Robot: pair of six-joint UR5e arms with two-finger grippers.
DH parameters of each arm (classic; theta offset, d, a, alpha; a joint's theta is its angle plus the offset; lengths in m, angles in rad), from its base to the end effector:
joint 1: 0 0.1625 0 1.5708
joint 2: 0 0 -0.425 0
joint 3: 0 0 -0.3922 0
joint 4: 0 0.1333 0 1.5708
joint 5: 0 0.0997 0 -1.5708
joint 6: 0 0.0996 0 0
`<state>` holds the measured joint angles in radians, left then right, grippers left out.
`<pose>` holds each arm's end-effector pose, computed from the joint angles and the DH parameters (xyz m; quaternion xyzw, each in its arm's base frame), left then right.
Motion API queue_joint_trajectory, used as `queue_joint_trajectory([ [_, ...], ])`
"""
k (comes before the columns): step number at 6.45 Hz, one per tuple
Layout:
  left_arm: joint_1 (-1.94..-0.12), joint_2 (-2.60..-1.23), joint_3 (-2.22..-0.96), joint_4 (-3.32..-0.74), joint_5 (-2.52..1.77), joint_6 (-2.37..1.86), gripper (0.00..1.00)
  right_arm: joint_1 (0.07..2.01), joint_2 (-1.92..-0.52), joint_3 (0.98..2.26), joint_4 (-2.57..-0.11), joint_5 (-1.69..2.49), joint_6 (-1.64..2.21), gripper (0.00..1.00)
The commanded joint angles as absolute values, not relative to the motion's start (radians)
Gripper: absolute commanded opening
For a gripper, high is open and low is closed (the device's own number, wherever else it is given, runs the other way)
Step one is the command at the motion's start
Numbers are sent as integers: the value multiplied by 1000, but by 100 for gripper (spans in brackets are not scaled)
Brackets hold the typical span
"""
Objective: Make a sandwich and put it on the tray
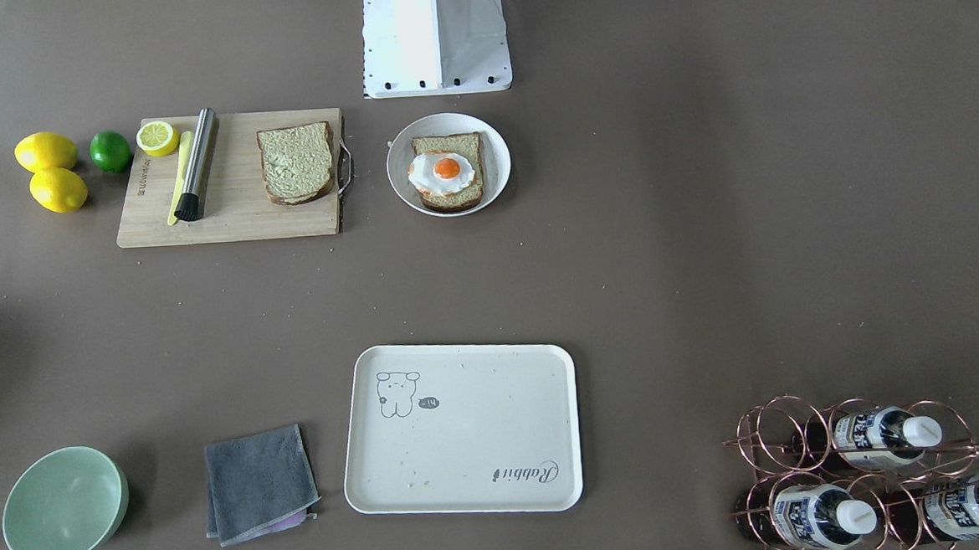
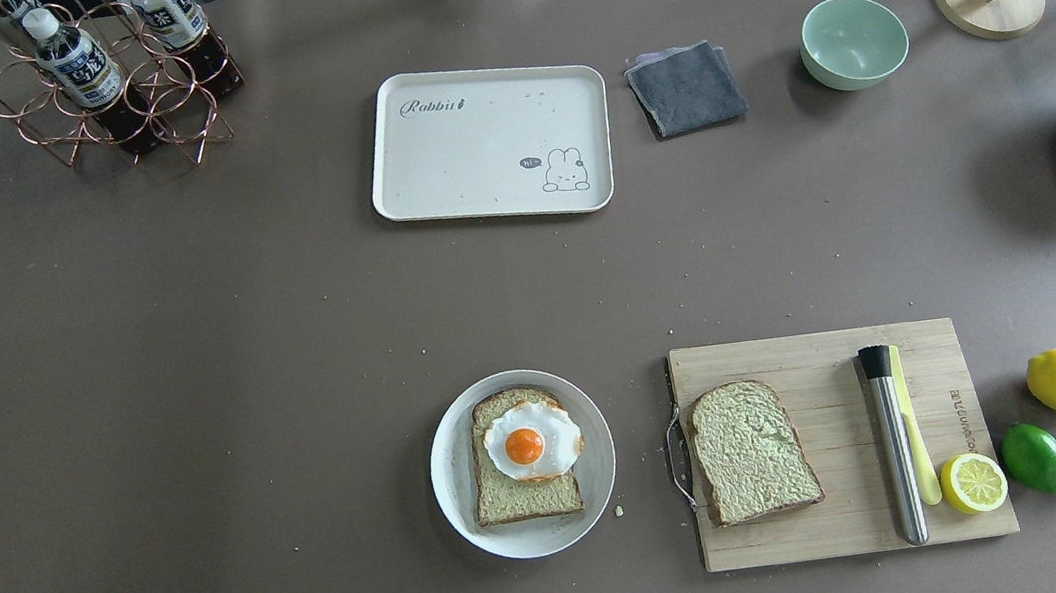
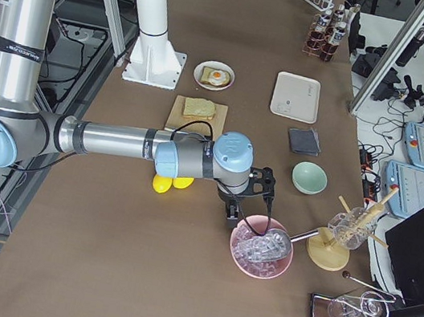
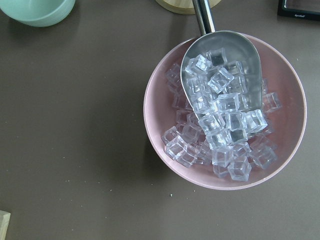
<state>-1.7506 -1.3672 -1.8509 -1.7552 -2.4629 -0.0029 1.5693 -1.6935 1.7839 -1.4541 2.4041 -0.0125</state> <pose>-0.1296 -0.4009 0.5834 0.1547 0.4157 -0.0257 0.8959 0.0589 -0.4500 0.5939 0.0967 -0.4020 -0.0482 0.9092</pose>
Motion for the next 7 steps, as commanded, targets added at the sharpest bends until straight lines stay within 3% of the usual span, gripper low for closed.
queue_joint_trajectory([
  [1, -1746, -1387, -1842, -1758, -2462, -2, 98, 1569, -1698, 1784, -1453, 2385, -9, 100],
  [7, -1729, -1425, -1839, -1759, -2462, -2, 98, 1572, -1727, 1801, -1416, 2431, 63, 100],
])
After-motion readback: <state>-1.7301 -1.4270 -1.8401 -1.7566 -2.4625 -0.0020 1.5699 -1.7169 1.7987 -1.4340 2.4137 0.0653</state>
